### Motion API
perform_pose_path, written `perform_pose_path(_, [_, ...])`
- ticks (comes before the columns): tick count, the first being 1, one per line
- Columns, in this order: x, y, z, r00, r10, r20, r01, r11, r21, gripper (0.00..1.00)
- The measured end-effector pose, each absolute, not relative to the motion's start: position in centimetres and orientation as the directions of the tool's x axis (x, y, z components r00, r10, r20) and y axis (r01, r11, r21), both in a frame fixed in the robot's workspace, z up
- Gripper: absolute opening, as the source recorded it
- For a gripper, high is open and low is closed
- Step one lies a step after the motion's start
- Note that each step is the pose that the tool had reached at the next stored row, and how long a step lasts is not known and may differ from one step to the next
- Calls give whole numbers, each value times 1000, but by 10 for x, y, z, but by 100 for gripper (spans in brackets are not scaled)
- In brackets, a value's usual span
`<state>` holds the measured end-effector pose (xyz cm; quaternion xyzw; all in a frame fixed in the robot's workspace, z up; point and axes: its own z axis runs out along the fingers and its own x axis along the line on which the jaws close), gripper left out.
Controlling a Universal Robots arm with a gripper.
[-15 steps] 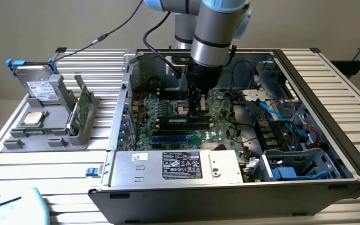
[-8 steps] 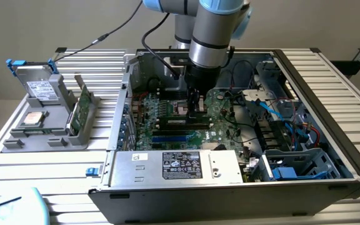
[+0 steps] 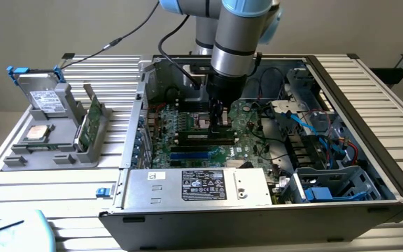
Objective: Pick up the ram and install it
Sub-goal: 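Insert the ram into the slot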
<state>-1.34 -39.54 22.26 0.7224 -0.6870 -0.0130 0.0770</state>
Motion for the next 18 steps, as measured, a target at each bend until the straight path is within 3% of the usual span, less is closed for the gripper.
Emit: perform_pose_path(18, [-14,-395,222,54,-994,97,-992,-42,121,14])
